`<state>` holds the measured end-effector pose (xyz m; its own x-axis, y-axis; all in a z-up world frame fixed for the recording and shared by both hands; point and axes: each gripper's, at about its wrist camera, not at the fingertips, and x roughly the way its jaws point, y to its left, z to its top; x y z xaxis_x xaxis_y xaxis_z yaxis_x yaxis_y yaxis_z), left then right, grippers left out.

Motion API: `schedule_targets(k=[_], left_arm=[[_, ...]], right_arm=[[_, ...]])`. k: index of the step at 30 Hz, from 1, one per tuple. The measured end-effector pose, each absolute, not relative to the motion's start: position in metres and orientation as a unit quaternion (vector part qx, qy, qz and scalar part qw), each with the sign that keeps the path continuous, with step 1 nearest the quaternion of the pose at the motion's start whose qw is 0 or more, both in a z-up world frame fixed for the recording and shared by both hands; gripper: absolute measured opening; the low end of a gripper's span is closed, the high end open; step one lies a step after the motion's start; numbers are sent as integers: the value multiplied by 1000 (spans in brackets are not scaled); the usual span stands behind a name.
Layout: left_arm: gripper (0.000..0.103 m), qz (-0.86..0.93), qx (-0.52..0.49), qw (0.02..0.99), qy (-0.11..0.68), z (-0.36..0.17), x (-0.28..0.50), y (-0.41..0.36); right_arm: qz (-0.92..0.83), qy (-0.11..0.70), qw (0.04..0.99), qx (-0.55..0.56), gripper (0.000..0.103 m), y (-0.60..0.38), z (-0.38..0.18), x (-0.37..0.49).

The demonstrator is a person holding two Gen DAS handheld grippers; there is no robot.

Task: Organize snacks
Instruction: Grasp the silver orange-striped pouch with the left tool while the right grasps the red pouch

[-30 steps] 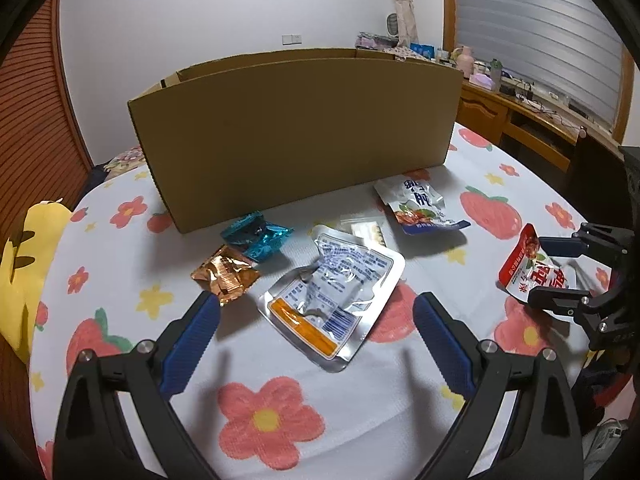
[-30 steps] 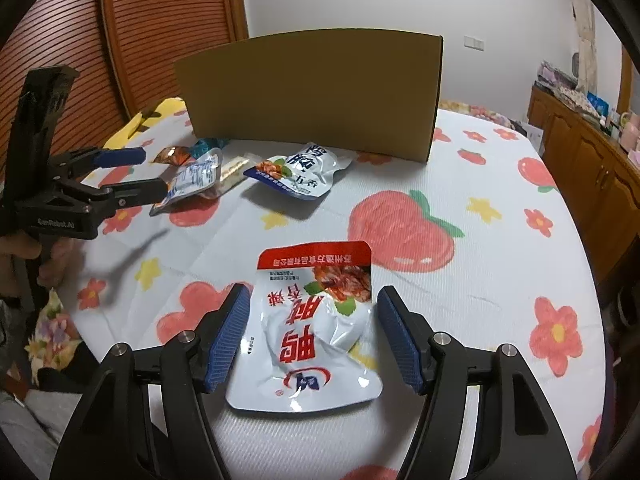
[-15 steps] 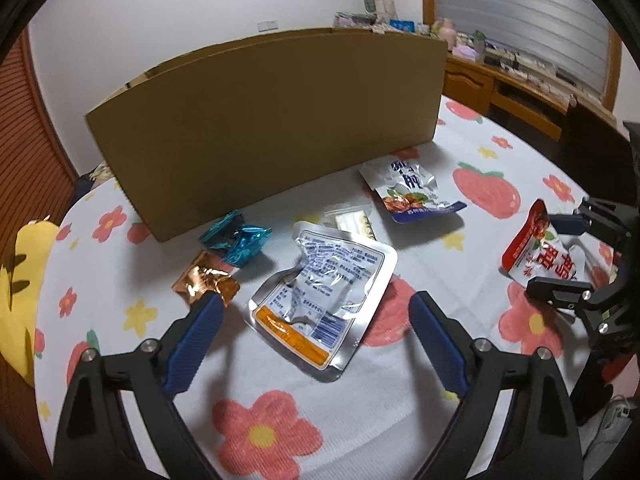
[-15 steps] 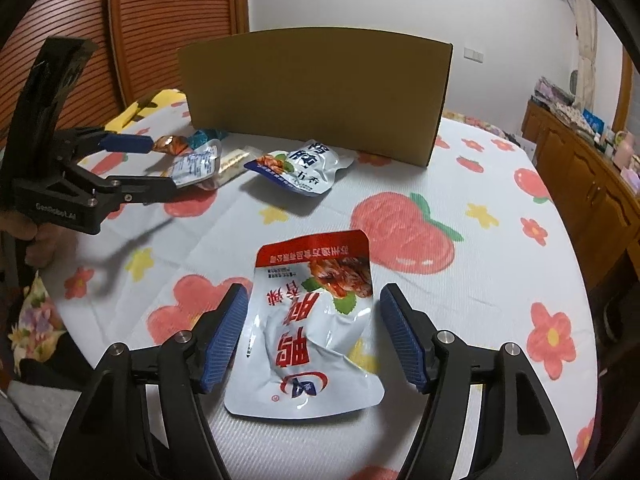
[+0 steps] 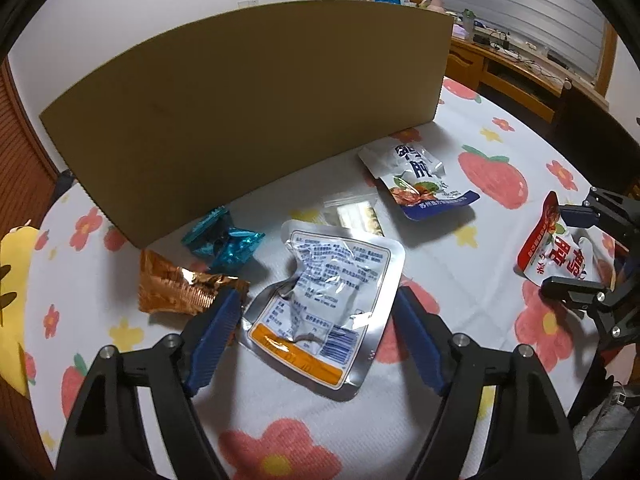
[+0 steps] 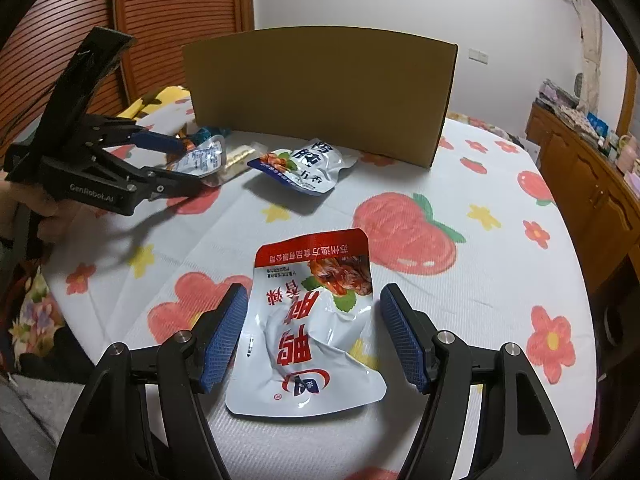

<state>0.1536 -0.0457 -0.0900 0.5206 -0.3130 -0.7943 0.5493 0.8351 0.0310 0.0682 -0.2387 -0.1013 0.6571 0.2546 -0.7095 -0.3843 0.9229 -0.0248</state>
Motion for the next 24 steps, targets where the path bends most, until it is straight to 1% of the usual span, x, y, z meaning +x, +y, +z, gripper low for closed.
schedule_targets(k=[3,9,10,13,14,15,16,17,18,21,23,24], left_arm=[[78,-260,127,856,429,-91,157,-42],[79,-270,132,853,426,-90,161,-43],[76,-272,132,853,426,-90,161,-43],[61,-273,131,854,423,-88,160,-42],[60,-276,132,855,420,-87,157,-40],[56,-275,133,856,417,-85,156,-40],[35,-278,130,856,416,-84,154,-39],[33,-278,128,860,408,-81,151,-38],[27,-271,128,863,405,-78,149,-36],[27,-272,117,865,405,-77,145,-30],[25,-268,115,869,400,-76,142,-27],[25,-267,111,870,399,-76,142,-26]], right_arm=[[176,376,906,-86,71,-239,-101,69],[174,379,905,-86,71,-238,-101,69],[174,379,905,-86,71,-238,-101,69],[172,379,905,-86,71,-238,-101,69],[171,379,905,-86,71,-237,-101,69],[171,379,905,-86,71,-237,-101,69],[170,380,905,-86,71,-237,-101,69],[170,380,905,-86,71,-237,-101,68],[169,380,905,-86,71,-237,-101,67],[170,381,905,-86,71,-237,-101,66],[170,380,905,-85,68,-238,-102,66],[170,379,906,-84,60,-238,-101,65]])
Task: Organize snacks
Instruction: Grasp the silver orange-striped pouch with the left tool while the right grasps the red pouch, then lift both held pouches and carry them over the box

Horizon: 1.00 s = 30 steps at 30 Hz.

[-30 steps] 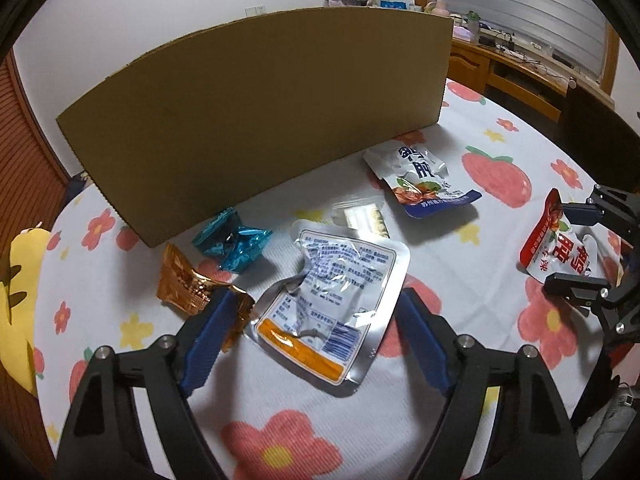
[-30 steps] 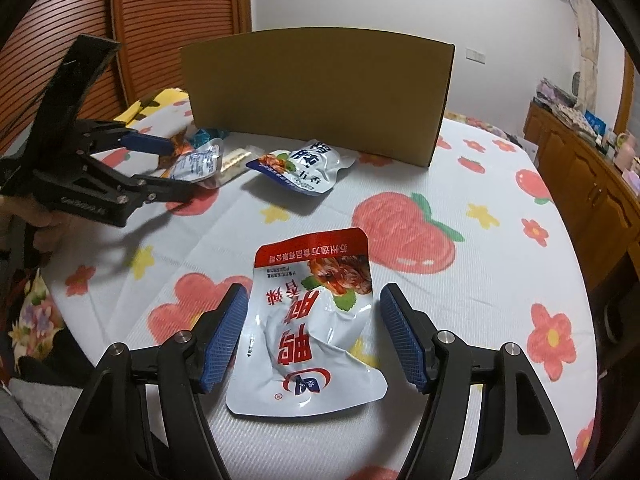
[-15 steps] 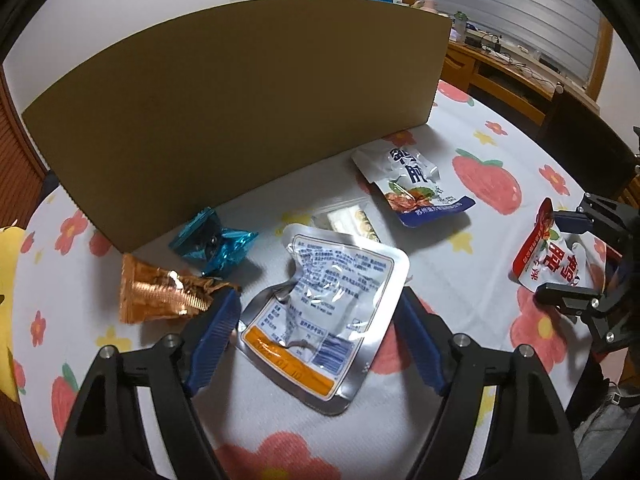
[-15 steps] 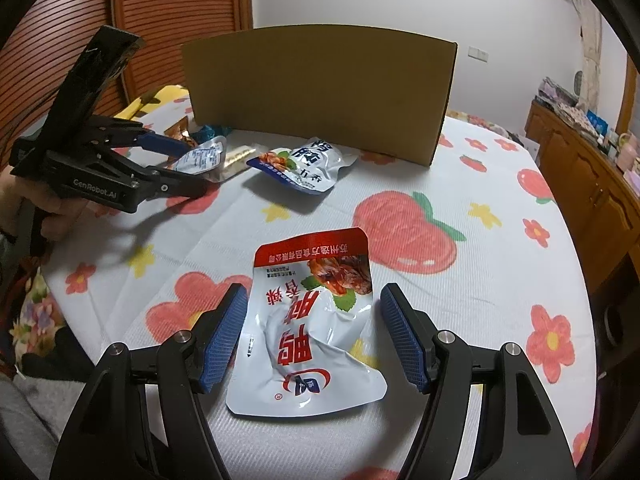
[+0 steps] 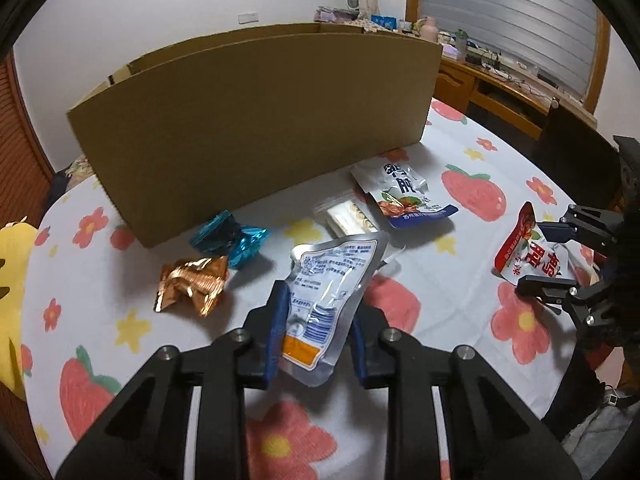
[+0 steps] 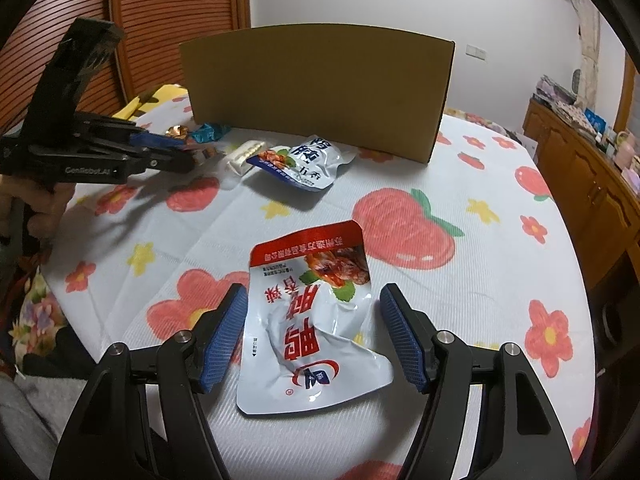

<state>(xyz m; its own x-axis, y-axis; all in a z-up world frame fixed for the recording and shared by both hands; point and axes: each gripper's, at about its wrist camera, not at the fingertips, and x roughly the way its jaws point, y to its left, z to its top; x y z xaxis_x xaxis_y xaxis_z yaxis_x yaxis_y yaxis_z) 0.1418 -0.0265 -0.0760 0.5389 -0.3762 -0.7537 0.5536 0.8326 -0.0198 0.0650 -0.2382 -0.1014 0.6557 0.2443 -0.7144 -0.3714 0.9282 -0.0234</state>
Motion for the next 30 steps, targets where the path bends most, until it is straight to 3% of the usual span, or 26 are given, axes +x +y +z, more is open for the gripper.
schedule_targets(k=[6,7,8,14,23,26,27,30], left_arm=[[25,-264,86,881,382,-65,133,-17],[25,-261,84,884,378,-63,132,-16],[25,-260,84,886,374,-61,130,-16],[25,-252,67,894,365,-57,122,-8],[25,-250,56,899,354,-50,108,-2],[25,-250,55,901,351,-48,106,-1],[25,-251,53,901,350,-48,106,-1],[25,-252,52,902,348,-47,105,-1]], right_arm=[[180,384,904,-62,54,-242,-97,66],[181,384,903,-60,34,-242,-96,66],[183,382,904,-56,32,-242,-95,66],[184,381,904,-56,31,-239,-92,65],[189,363,911,-50,19,-236,-78,61],[193,357,913,-39,13,-236,-73,62],[195,354,914,-36,4,-236,-71,61],[200,349,915,-40,3,-233,-64,61]])
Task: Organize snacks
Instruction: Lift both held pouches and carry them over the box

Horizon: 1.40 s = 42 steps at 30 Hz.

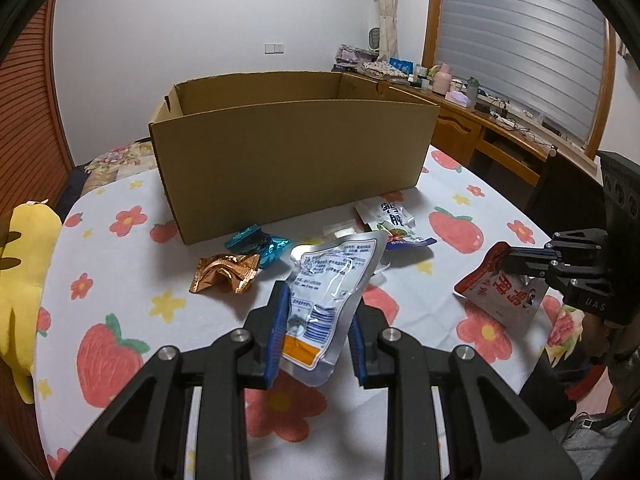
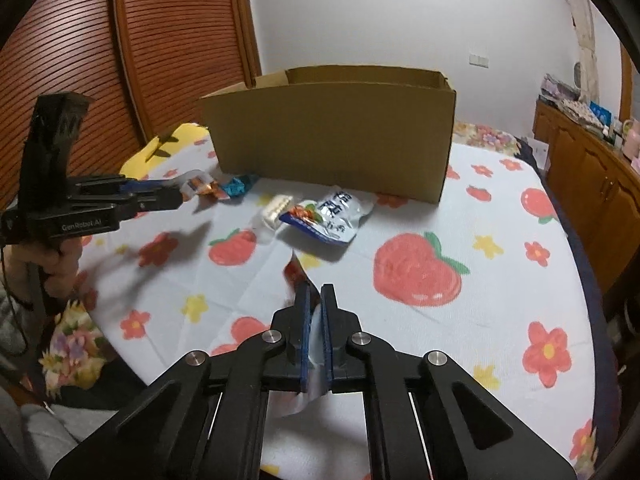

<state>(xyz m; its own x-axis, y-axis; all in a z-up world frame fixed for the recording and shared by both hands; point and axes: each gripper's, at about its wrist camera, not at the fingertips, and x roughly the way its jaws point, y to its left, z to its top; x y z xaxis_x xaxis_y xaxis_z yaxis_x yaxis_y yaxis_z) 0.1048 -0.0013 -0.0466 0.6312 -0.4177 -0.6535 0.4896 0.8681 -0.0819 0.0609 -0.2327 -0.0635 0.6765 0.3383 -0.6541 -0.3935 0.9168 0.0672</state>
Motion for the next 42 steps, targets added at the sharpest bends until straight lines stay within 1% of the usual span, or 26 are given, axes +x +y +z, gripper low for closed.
schedule_targets(k=[7,23,42], left_arm=[[25,-250,45,907,337,-41,103,-1],[25,-239,34,923,301,-15,107,0],[25,-223,57,945,231,51,152,-10]], right_arm=[[205,346,915,-43,2,-227,-59,61],[201,314,926,-56,2,-233,-30,60],[172,229,951,-116,2,-226,57,112]])
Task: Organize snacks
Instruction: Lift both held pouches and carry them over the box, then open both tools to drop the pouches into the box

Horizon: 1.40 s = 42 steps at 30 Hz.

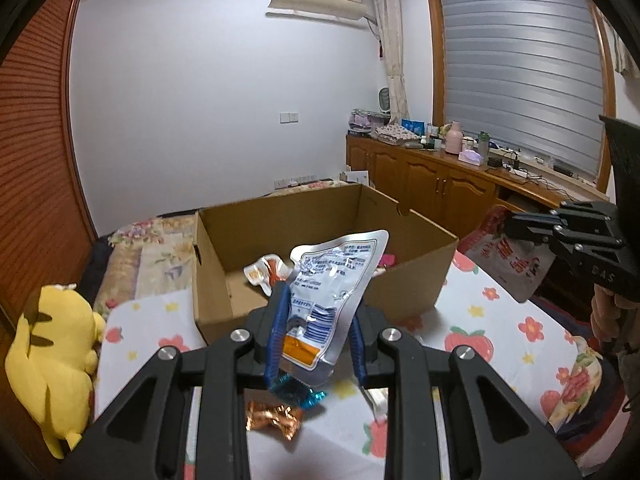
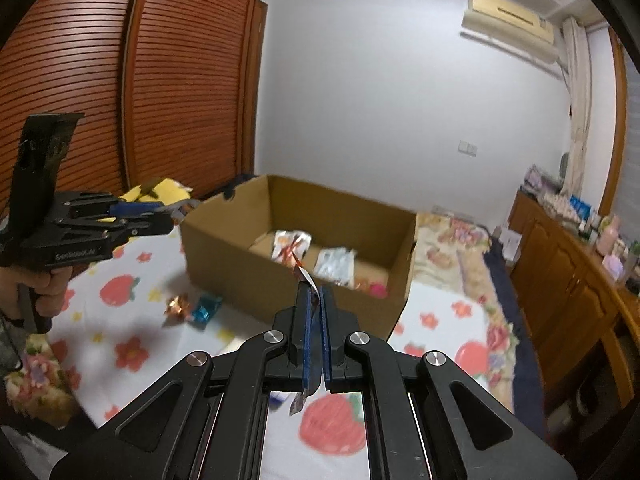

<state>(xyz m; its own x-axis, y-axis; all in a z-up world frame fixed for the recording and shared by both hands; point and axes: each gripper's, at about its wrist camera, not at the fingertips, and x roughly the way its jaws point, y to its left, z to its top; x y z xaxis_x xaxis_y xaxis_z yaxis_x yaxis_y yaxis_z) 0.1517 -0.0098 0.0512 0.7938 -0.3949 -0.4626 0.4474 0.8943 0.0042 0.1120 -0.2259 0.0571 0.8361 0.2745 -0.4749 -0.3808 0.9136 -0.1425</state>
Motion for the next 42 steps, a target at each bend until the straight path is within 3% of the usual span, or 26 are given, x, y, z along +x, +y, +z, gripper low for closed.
schedule_targets(k=[25,42], left_arm=[[25,-178,48,947,262,49,236,-4],[26,-177,35,923,341,7,290,-23]], right_arm=[[158,208,954,-148,2,-191,89,196],[136,276,943,-129,2,-180,35,264]])
